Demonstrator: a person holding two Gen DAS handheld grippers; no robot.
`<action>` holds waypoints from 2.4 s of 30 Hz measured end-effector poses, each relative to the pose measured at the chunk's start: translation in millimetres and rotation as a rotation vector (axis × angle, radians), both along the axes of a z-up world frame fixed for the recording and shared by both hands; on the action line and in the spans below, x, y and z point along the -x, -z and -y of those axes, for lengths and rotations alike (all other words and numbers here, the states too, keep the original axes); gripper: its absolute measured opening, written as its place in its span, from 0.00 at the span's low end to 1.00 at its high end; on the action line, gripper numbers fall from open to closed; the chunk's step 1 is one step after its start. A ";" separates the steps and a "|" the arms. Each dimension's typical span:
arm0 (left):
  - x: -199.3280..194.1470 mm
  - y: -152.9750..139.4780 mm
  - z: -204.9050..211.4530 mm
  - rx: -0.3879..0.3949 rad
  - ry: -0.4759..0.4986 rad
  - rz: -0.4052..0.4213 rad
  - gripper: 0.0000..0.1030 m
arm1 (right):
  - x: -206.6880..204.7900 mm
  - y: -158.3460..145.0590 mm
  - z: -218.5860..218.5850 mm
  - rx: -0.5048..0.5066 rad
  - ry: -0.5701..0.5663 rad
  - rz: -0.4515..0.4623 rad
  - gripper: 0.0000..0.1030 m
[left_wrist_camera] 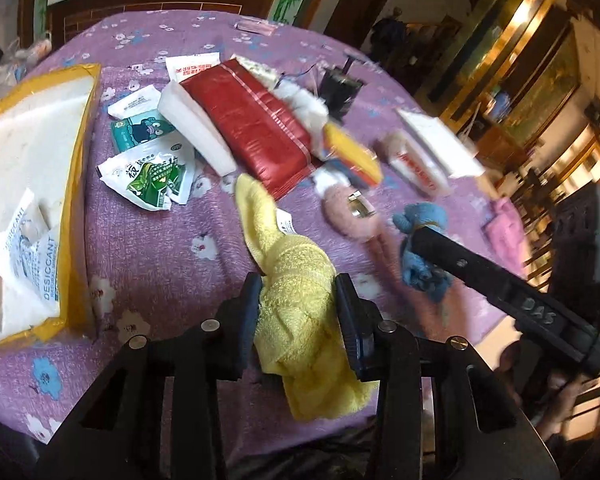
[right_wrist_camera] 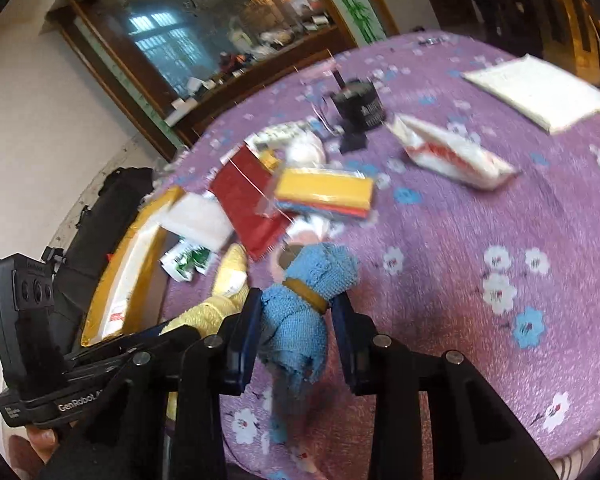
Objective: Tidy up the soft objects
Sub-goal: 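Carry both cloths into the foam tray and open both tools, then grasp the white foam strip with left tool while right tool grasps the bagged yellow tape roll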
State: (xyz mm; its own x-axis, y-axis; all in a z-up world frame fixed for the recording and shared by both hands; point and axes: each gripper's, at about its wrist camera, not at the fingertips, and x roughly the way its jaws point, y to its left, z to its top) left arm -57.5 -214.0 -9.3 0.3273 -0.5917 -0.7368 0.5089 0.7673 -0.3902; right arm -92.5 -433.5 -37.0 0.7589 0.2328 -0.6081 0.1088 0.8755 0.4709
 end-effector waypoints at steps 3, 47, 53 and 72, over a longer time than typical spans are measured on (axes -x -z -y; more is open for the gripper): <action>-0.3 -21.3 -22.2 0.127 -0.020 -0.012 0.35 | 1.3 -12.1 -5.3 -0.014 -0.035 0.053 0.33; -87.1 -9.7 -215.9 0.146 -0.576 0.086 0.62 | -148.1 -12.6 -229.3 0.157 -0.625 0.050 0.50; -52.1 -46.1 -193.4 0.136 -0.572 0.204 0.68 | -114.4 -26.3 -192.4 0.008 -0.657 0.101 0.54; -74.0 -18.0 -30.1 0.113 -0.257 0.022 0.66 | -58.5 -20.8 -36.5 0.131 -0.320 0.070 0.55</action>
